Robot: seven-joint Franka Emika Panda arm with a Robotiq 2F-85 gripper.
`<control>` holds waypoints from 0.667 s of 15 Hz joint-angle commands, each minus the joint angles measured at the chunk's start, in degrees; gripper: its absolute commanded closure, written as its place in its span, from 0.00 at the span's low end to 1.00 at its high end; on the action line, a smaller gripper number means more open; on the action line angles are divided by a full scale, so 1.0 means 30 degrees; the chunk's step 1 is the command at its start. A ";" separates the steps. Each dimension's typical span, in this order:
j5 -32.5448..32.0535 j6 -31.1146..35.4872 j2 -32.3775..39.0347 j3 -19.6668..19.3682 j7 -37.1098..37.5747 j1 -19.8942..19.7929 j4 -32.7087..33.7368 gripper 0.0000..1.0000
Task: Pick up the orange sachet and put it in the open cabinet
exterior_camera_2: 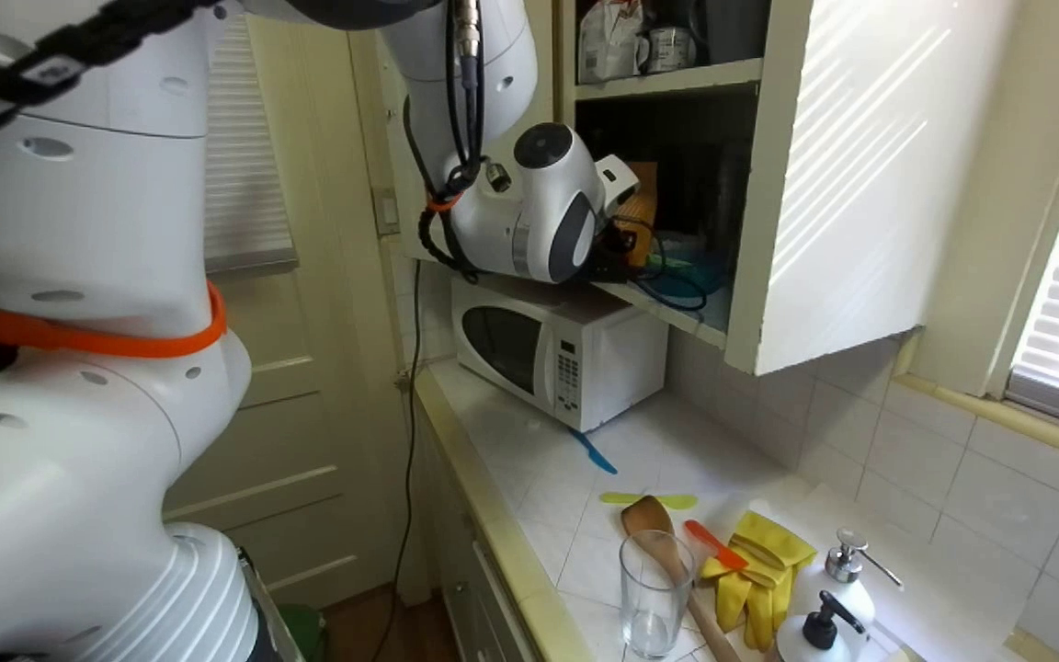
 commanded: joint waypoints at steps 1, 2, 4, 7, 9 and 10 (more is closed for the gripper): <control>0.1013 -0.1309 -0.1060 -0.1272 0.0066 0.1303 -0.0283 1.00; 0.1017 -0.1664 -0.1430 -0.1090 0.0363 0.1099 -0.0588 1.00; 0.0888 -0.1903 -0.1877 -0.0380 0.0790 0.0515 -0.0969 1.00; 0.0745 -0.2222 -0.2676 0.0576 0.1364 -0.0161 -0.1529 1.00; 0.0848 -0.2069 -0.3588 0.0824 0.1718 -0.0356 -0.2081 1.00; 0.0982 -0.1885 -0.4298 0.0673 0.1919 -0.0358 -0.2400 1.00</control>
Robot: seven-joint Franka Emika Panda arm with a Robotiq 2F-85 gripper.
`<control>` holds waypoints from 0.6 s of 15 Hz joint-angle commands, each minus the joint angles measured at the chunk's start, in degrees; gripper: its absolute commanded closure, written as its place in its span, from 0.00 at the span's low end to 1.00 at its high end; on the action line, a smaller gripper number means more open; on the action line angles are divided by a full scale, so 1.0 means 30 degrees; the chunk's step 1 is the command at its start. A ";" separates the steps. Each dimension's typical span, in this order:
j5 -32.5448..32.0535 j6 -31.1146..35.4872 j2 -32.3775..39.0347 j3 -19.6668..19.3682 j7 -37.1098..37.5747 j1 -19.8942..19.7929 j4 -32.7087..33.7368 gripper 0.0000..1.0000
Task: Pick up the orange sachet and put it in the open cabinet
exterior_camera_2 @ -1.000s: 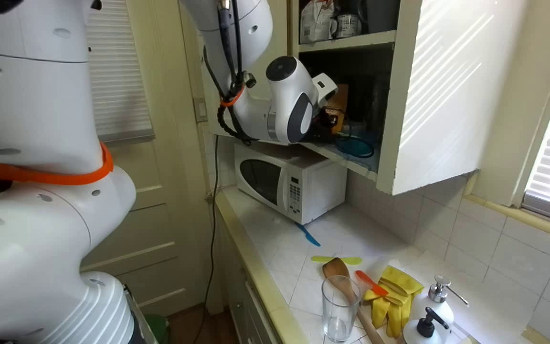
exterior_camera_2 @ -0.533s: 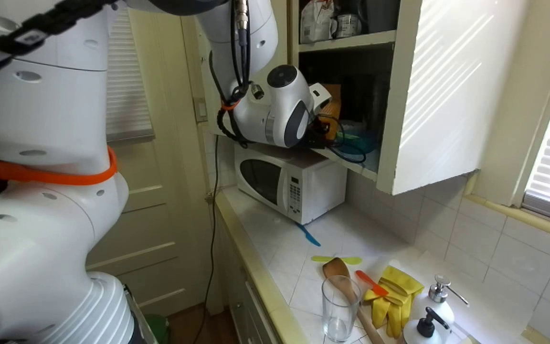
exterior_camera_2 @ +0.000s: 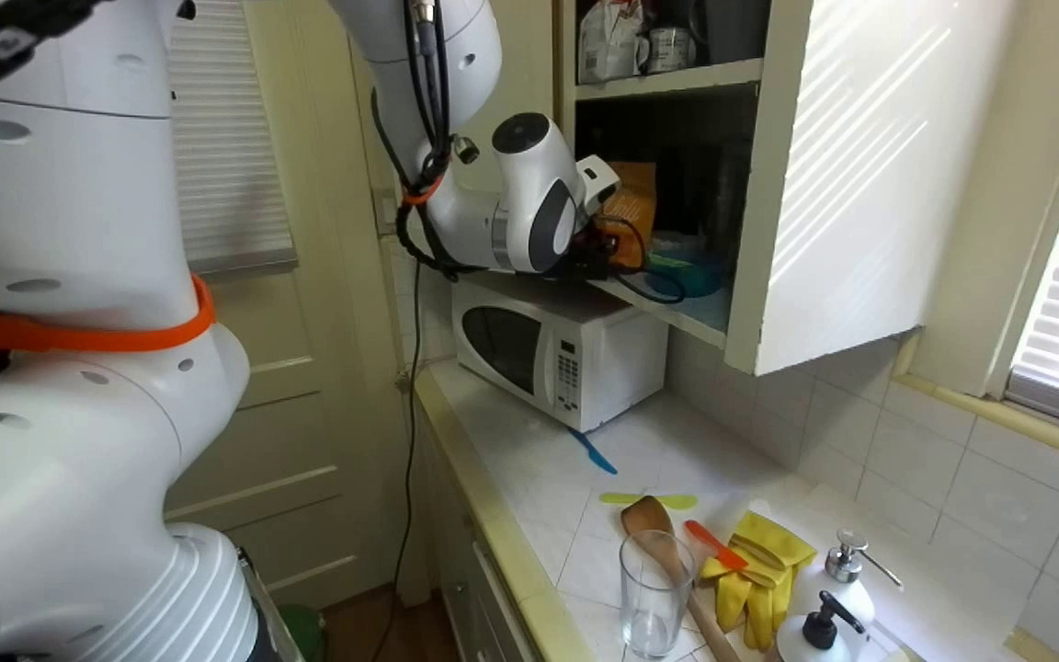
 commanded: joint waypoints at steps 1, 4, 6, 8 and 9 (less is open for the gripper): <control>0.0622 -0.0420 -0.2991 0.0364 0.1158 -0.0708 -0.1594 1.00; 0.0782 -0.0869 -0.4761 0.0167 0.1878 -0.1153 -0.2223 1.00; 0.0649 -0.1912 -0.5150 0.0086 0.2194 -0.1112 -0.2327 1.00; 0.1208 -0.3543 -0.5716 -0.0891 0.2000 0.0099 -0.2519 1.00; 0.1734 -0.4595 -0.6179 -0.1646 0.1661 0.1049 -0.2664 1.00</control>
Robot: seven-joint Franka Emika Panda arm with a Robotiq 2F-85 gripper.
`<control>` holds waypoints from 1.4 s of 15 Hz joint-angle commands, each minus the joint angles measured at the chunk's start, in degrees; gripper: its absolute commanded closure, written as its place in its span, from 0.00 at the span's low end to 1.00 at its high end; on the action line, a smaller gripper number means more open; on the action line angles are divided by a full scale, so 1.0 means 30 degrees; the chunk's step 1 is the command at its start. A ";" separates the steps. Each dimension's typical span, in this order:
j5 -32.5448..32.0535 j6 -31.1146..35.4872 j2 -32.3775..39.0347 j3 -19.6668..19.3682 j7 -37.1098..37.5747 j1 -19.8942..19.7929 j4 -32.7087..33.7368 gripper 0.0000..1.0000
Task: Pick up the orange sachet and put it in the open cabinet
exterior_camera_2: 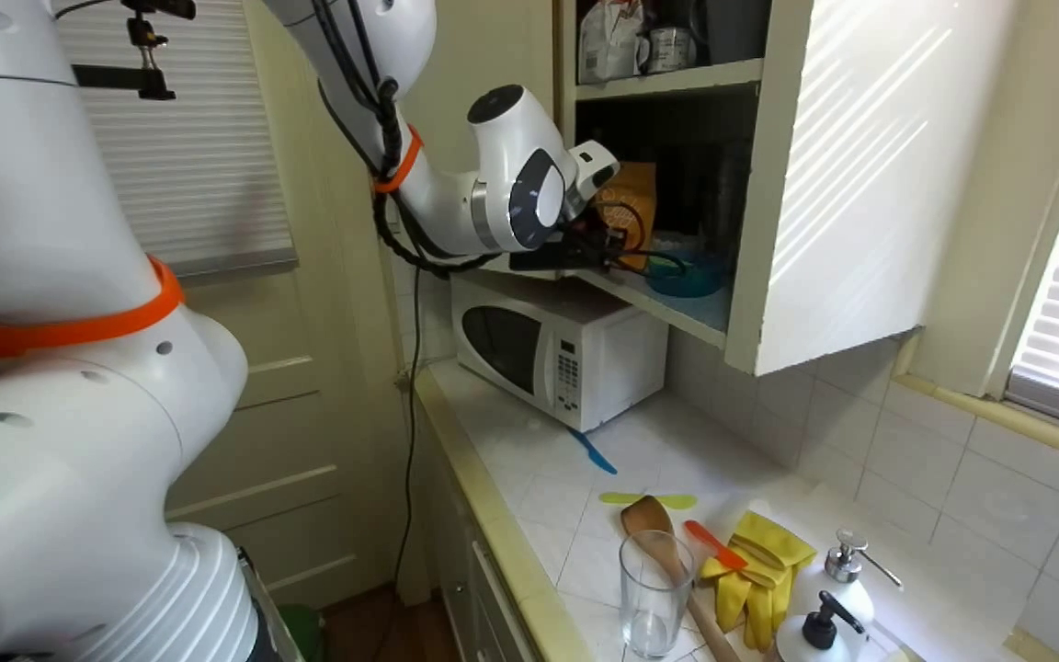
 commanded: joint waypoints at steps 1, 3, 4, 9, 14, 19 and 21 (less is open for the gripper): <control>0.1811 -0.3701 -0.2283 -0.0476 -0.0242 0.1124 -0.0903 1.00; 0.4139 -0.6384 -0.3073 -0.1694 -0.1591 0.3045 -0.0872 1.00; 0.5419 -0.7932 -0.3574 -0.2739 -0.2191 0.4444 -0.0794 1.00; 1.0014 -1.5519 -0.6822 -0.8526 -0.3939 1.0249 -0.1126 0.68; 0.9031 -2.2425 -1.0827 -1.3966 -0.2547 1.3325 -0.0570 0.32; 0.8737 -2.5725 -1.2554 -1.5887 -0.2056 1.3333 0.0388 0.00; 0.8576 -2.5808 -1.2706 -1.6057 -0.1907 1.3171 0.0528 0.00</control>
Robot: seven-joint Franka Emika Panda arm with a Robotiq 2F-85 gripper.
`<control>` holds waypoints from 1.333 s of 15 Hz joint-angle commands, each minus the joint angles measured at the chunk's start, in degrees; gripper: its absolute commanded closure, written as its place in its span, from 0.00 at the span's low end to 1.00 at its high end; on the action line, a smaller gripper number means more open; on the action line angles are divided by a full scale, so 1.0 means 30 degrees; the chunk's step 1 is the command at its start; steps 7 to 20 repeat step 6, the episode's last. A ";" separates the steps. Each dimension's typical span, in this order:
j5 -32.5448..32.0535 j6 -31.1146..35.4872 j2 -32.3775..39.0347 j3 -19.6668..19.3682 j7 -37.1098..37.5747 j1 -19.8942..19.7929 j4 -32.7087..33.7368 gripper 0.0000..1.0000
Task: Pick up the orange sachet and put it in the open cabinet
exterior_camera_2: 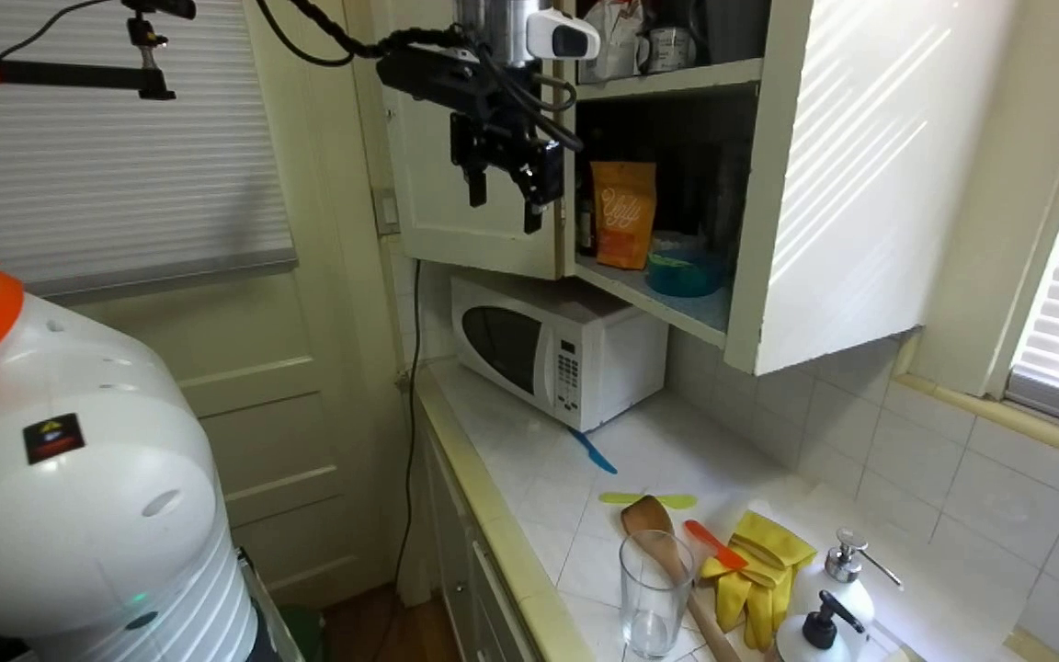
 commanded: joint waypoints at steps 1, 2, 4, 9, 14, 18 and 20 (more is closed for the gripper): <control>-0.0261 -0.0085 -0.0133 -0.0436 0.0288 0.0382 0.0074 0.00; -0.0257 -0.0081 -0.0188 -0.0501 0.0298 0.0371 0.0089 0.00; -0.0253 -0.0077 -0.0160 -0.0512 0.0294 0.0386 0.0087 0.00; -0.0249 -0.0077 -0.0130 -0.0506 0.0290 0.0414 0.0087 0.00; -0.0249 -0.0077 -0.0130 -0.0506 0.0290 0.0414 0.0087 0.00; -0.0249 -0.0077 -0.0130 -0.0506 0.0290 0.0414 0.0087 0.00; -0.0249 -0.0077 -0.0130 -0.0506 0.0290 0.0414 0.0087 0.00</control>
